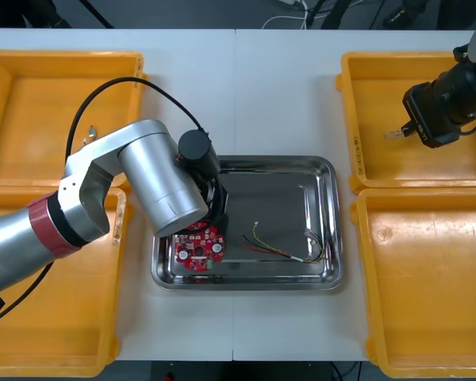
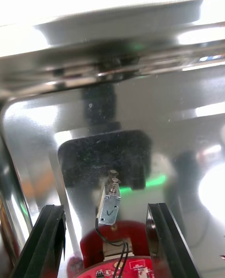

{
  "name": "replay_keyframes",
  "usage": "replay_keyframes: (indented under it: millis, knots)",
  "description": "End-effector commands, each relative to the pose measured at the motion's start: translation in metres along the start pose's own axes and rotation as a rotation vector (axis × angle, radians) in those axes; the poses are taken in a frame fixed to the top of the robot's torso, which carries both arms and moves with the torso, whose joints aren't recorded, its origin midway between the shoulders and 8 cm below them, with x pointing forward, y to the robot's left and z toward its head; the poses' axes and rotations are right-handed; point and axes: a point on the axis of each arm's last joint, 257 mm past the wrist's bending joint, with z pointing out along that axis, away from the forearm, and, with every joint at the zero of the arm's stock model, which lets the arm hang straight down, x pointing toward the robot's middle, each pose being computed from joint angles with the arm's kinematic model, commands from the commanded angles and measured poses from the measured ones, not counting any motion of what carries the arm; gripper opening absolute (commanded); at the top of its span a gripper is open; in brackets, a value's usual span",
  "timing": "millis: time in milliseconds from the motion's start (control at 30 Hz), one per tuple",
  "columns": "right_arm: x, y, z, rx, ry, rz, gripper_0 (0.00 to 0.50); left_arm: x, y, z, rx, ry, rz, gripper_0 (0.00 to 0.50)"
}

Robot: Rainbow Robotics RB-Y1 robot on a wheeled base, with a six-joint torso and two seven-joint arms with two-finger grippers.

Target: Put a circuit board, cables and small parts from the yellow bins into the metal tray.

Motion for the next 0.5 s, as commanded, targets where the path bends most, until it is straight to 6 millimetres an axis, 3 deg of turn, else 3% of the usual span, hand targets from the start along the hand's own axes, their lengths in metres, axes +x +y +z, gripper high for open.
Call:
replay_keyframes:
  millis: [33, 500]
  knots:
    - [-0.022, 0.006, -0.037, 0.000, -0.070, -0.052, 0.000, -0.037, -0.005, -0.029, 0.031, -0.032, 0.005, 0.500]
    - [-0.017, 0.001, -0.091, 0.047, -0.068, -0.310, 0.000, -0.079, 0.035, -0.081, 0.051, -0.009, 0.054, 0.500]
